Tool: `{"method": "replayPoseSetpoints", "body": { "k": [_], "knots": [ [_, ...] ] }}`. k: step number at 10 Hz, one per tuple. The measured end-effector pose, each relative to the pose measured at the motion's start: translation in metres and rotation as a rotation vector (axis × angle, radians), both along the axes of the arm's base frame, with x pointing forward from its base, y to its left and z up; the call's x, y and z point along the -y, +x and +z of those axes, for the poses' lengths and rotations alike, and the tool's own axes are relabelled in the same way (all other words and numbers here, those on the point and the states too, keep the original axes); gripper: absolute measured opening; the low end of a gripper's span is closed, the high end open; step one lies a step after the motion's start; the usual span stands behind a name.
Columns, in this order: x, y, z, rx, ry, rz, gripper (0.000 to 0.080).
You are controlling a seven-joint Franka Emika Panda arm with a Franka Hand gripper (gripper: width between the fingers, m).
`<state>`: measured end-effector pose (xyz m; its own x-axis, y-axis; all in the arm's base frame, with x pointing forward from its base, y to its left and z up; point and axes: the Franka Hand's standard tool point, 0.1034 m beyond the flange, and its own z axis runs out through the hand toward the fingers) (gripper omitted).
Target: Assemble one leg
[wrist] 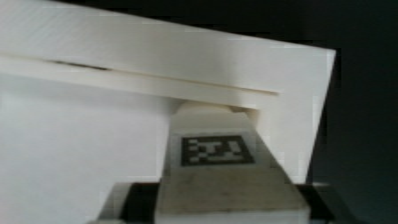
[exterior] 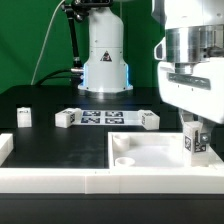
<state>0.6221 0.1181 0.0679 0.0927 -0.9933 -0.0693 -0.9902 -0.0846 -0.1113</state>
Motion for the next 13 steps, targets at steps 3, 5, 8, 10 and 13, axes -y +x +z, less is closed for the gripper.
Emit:
{"method": "replayPoseSetpoints", "body": {
  "k": [3, 5, 8, 10, 13],
  "knots": [
    [-0.0029, -0.0001, 0.0000, -0.010, 0.033, -0.334, 0.0291],
    [0.0020, 0.0006, -0.0001, -0.014, 0.037, -0.446, 0.0292],
    [0.0042, 0.0001, -0.0008, -0.016, 0.034, -0.434, 0.0364],
    [0.0033, -0.0003, -0.0009, -0.013, 0.026, -0.359, 0.0547],
    [0.0030, -0.0003, -0.0001, -0.005, -0.004, -0.080, 0.0643]
  ]
}}
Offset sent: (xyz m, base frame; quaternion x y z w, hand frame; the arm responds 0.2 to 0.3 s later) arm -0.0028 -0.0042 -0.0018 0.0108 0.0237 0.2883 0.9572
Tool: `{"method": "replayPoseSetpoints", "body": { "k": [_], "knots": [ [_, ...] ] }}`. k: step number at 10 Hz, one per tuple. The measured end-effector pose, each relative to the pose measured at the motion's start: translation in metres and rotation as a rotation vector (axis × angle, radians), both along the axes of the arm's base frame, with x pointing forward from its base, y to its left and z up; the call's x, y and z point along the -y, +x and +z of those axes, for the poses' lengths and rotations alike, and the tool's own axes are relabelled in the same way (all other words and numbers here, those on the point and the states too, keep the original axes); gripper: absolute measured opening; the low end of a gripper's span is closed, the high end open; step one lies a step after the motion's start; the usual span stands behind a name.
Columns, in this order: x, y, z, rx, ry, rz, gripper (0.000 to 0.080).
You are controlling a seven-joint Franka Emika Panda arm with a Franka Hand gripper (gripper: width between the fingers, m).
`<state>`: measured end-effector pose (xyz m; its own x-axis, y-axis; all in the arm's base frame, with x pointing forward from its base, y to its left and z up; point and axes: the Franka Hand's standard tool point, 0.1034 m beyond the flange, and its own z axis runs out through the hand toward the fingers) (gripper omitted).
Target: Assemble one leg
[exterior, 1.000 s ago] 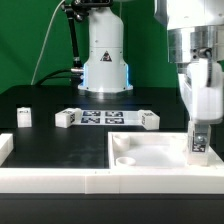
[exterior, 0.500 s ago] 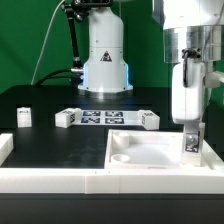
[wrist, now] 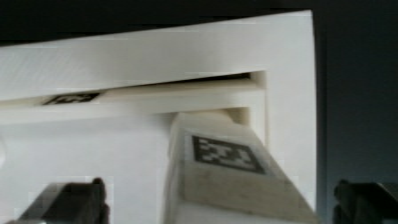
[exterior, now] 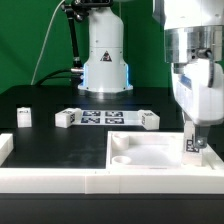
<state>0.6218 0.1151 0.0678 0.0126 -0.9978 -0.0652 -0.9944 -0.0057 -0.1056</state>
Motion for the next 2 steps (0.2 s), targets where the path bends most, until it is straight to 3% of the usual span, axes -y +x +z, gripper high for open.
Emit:
{"method": "replayPoseSetpoints", "body": {
  "k": [2],
  "knots": [
    [-0.0007, 0.0001, -0.0001, 0.007, -0.007, 0.064, 0.0648]
  ]
}}
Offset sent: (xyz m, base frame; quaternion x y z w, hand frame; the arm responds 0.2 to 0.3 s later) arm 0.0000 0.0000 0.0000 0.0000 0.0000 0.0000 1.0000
